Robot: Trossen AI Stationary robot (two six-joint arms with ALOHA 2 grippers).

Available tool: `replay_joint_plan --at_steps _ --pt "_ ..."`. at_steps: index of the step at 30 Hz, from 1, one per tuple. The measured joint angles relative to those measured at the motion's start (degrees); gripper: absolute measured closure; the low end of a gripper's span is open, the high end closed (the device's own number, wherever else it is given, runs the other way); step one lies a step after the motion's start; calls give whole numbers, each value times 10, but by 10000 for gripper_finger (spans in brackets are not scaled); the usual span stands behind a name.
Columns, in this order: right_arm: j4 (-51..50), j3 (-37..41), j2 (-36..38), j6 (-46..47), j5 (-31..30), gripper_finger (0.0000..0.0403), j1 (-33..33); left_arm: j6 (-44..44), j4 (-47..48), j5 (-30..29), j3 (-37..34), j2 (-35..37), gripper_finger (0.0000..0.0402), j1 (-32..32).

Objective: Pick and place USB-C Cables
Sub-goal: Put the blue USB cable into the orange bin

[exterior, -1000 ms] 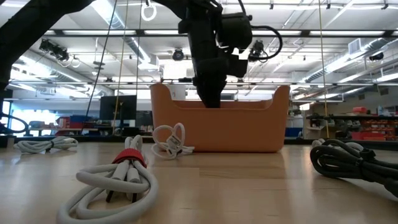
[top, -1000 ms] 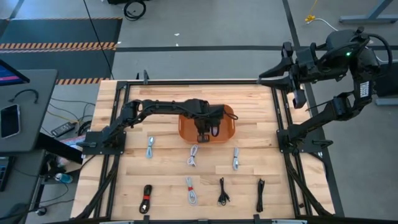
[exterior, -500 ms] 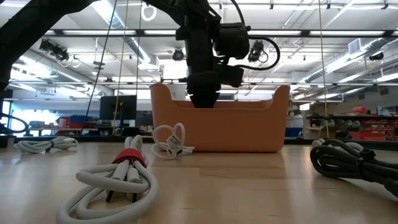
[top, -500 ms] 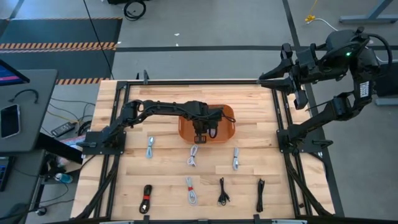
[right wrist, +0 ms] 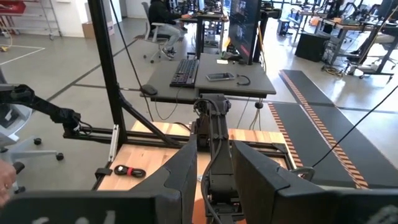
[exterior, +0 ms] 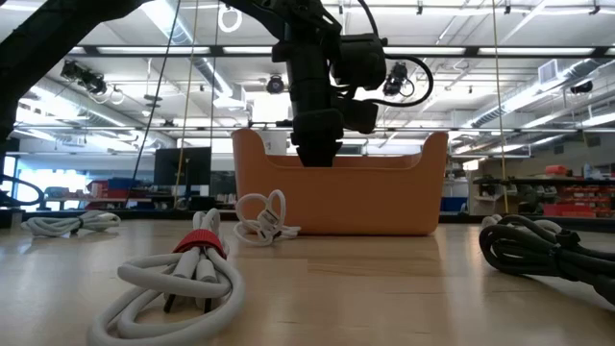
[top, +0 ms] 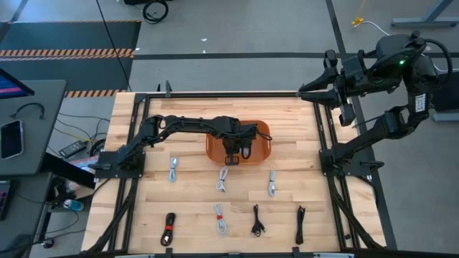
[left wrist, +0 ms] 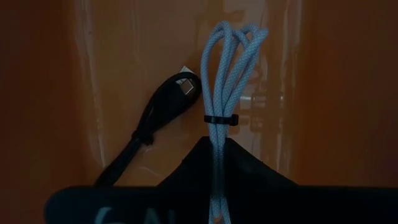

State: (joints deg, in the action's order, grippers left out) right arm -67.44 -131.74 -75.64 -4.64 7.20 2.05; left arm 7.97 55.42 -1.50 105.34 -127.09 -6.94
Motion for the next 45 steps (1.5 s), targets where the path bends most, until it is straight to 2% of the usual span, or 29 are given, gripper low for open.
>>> replay_joint_plan --at_steps 3,10,13,18,24,29,38,41,43,45 --pt "0 0 0 0 0 296 0 0 0 0 0 0 376 0" --pt "0 0 0 0 0 296 0 -7 -10 0 0 0 316 0" --pt "0 0 0 0 0 296 0 -9 -10 0 0 0 305 0" --pt "0 0 0 0 0 296 0 -9 -12 0 0 0 316 0" --pt "0 0 0 0 0 296 0 -35 -10 -6 1 0 353 0" --pt "0 0 0 0 0 296 0 -72 58 -21 49 1 369 -2" --pt "-5 0 0 0 0 296 0 -146 246 -54 198 2 359 -28" --pt "-10 0 0 -6 0 296 0 -192 343 -86 220 2 356 -37" --pt "-17 0 1 -10 0 296 0 -215 344 -108 214 7 355 -39" --pt "-22 0 2 -11 0 296 0 -228 345 -103 188 27 353 -37"
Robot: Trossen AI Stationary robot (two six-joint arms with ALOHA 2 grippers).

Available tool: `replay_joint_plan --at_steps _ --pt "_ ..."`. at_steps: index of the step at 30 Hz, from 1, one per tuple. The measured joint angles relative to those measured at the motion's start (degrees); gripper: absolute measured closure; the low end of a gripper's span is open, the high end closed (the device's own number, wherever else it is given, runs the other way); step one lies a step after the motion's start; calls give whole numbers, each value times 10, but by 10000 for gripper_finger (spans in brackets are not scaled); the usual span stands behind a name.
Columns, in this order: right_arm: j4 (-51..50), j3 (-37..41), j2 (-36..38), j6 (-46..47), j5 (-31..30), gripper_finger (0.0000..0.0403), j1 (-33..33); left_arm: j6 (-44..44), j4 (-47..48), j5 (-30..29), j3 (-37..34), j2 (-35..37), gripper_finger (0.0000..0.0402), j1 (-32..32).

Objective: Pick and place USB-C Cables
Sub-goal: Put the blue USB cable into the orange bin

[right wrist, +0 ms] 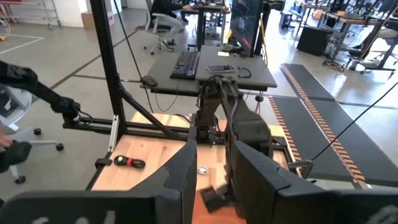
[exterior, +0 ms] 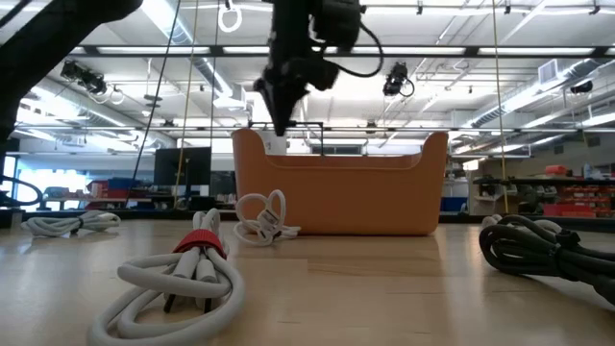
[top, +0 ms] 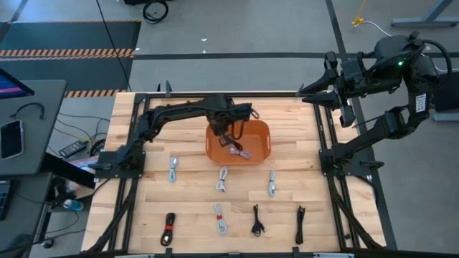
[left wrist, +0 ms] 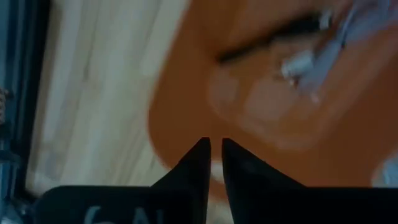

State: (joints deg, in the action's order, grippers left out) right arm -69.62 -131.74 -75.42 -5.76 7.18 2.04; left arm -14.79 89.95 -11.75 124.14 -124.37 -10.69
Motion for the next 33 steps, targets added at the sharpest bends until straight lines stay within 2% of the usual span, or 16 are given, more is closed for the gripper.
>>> replay_joint_plan --at_steps 6,10,18,25,28,33 --pt "2 0 4 -14 0 296 0 -56 5 -9 -54 72 353 26" --pt "5 0 5 -30 -1 296 0 -124 5 -19 -125 155 353 39" --pt "6 0 4 -39 -3 296 0 -381 2 -9 -362 346 346 89" --pt "32 0 -4 -39 -2 296 0 -551 -29 26 -528 427 283 169" --pt "48 0 -10 -32 -1 296 0 -600 -79 29 -577 428 244 191" --pt "56 0 -20 -11 0 296 0 -673 -196 67 -660 420 188 208"
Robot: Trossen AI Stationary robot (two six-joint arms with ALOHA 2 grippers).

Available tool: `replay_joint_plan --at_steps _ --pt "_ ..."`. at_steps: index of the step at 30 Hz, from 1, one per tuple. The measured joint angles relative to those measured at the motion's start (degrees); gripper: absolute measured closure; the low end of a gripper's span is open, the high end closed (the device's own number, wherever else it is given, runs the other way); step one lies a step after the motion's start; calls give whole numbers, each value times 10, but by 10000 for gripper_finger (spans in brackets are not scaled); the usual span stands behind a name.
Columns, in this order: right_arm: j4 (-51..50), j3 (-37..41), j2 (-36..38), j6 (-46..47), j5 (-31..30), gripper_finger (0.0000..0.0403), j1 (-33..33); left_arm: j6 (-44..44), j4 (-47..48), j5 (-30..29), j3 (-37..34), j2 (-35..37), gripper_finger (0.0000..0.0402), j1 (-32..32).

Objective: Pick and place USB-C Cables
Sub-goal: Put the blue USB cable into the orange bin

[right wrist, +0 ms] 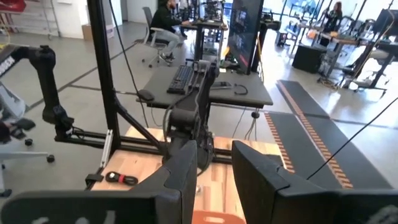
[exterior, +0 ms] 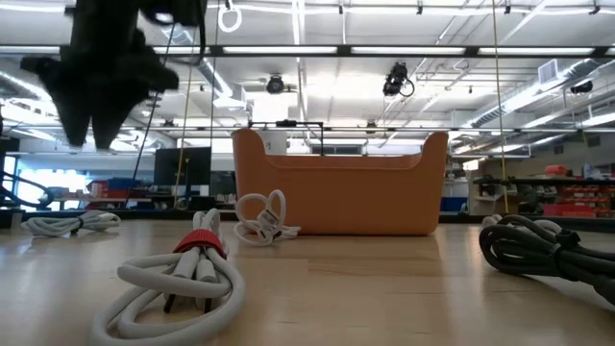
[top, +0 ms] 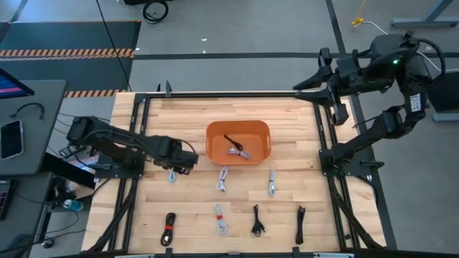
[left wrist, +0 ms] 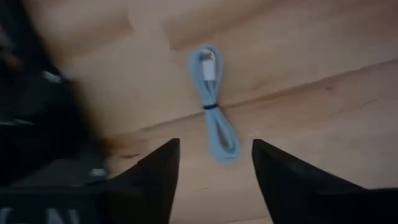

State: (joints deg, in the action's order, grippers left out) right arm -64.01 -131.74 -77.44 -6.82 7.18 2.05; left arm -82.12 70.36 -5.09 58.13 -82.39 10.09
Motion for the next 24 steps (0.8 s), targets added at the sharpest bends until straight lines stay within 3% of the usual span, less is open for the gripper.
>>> replay_joint_plan --at_steps 7,12,17,20,24 --pt "1 0 -9 25 18 296 0 -15 -105 70 -117 -2 158 8" --pt "2 0 -10 27 19 296 0 -55 -186 70 -172 -3 159 7" --pt "15 0 -10 27 19 296 0 -78 -287 50 -188 -1 159 7" --pt "14 0 -10 23 19 296 0 -92 -312 24 -189 -2 157 6" --pt "12 0 -10 22 19 296 0 -107 -334 32 -189 2 158 0"
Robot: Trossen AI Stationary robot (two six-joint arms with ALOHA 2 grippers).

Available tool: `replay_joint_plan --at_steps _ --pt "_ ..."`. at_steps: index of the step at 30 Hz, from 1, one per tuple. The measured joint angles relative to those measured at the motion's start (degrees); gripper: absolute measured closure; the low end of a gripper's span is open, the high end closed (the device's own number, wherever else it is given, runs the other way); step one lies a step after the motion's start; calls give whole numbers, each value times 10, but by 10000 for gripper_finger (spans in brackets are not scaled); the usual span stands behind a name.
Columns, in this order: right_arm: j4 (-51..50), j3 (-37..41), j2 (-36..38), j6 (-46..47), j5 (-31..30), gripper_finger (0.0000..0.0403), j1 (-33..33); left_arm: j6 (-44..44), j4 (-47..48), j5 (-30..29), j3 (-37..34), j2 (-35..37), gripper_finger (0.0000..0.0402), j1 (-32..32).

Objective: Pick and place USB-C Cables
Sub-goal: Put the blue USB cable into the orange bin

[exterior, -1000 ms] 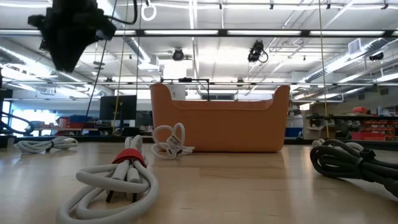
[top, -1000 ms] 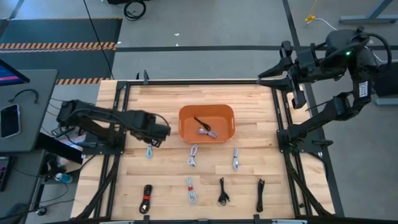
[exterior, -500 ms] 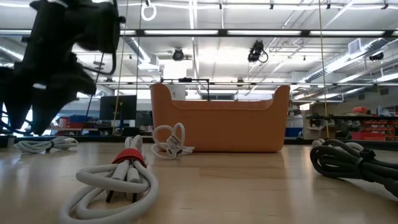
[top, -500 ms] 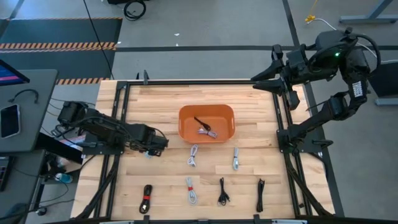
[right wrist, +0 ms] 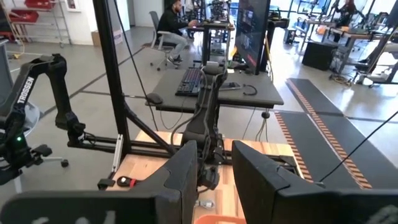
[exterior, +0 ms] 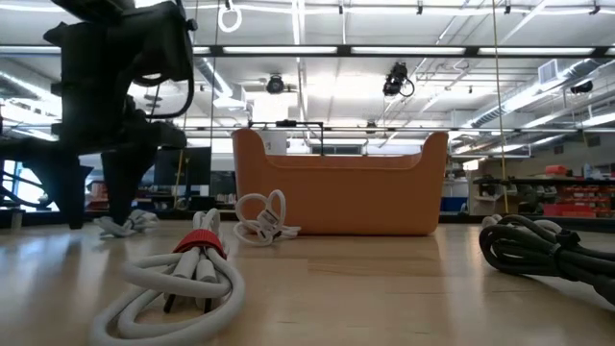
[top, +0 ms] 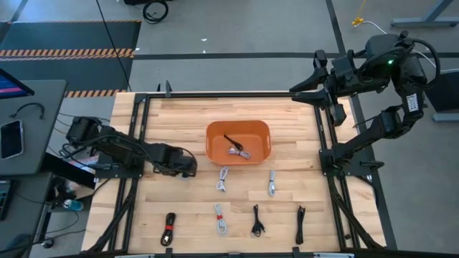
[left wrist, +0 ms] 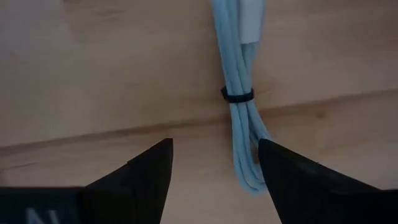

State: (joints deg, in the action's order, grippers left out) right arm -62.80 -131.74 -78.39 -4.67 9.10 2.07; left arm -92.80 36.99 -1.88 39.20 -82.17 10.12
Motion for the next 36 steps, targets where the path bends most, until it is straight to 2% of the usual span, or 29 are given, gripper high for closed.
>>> replay_joint_plan --at_steps 8,15,20,29,32,36 --pt "-30 0 0 -8 0 296 0 9 -35 47 19 9 158 -20" --pt "-47 0 0 -11 1 296 0 1 -3 -12 24 3 158 -26" --pt "-48 0 0 -11 16 296 0 -14 37 -15 23 -10 165 -29" --pt "-47 0 0 -11 17 296 0 -6 -15 -26 26 -64 172 -29" --pt "-47 0 0 -11 17 296 0 7 -9 -21 26 -71 200 -29" --pt "-47 0 0 -15 16 296 0 43 12 -1 25 -68 292 -37"
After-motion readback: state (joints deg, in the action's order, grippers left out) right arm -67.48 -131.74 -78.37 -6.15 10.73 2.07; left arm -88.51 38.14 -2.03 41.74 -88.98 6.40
